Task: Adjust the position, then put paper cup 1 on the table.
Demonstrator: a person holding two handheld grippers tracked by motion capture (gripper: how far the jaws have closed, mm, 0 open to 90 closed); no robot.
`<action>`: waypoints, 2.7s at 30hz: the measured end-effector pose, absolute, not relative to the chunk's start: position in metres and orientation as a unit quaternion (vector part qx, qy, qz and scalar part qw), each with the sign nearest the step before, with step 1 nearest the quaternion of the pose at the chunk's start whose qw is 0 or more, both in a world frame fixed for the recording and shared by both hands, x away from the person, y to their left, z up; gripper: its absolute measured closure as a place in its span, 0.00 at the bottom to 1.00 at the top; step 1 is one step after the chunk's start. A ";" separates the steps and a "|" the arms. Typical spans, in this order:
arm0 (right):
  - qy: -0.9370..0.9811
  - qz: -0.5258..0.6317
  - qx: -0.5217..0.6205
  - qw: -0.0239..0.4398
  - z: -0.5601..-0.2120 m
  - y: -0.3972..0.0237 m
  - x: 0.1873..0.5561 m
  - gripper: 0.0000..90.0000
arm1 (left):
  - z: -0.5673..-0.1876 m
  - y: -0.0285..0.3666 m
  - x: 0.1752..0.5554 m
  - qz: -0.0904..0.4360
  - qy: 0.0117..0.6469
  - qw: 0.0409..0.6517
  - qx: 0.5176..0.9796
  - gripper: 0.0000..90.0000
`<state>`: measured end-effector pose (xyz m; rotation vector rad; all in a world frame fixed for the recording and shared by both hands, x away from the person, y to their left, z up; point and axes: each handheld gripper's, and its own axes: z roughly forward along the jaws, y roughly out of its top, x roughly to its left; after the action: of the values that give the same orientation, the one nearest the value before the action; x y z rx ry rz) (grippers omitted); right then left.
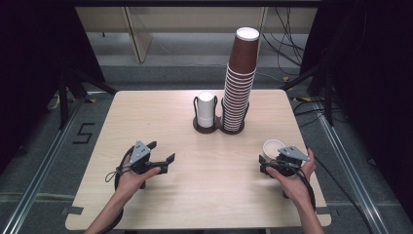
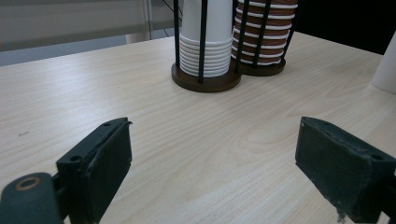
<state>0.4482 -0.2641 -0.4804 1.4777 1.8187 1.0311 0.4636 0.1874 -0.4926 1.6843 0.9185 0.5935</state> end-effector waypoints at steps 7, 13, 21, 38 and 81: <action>0.685 0.380 0.546 0.297 -0.475 -0.264 0.450 0.07 | -0.493 0.186 0.465 0.247 0.382 0.543 0.706 0.11; 0.680 0.386 0.547 0.301 -0.468 -0.261 0.451 0.07 | -0.492 0.187 0.464 0.249 0.386 0.537 0.707 0.10; 0.689 0.380 0.533 0.312 -0.461 -0.262 0.455 0.07 | -0.493 0.186 0.464 0.247 0.385 0.537 0.709 0.10; 0.683 0.385 0.530 0.324 -0.441 -0.255 0.459 0.09 | -0.493 0.185 0.465 0.247 0.385 0.537 0.709 0.09; 0.660 0.456 0.484 0.348 -0.376 -0.215 0.496 0.12 | -0.434 0.135 0.490 0.255 0.318 0.596 0.692 0.09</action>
<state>0.4964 -0.2148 -0.3756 1.2545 1.7123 1.1832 0.4895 0.1351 -0.4337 1.6068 0.7391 0.5932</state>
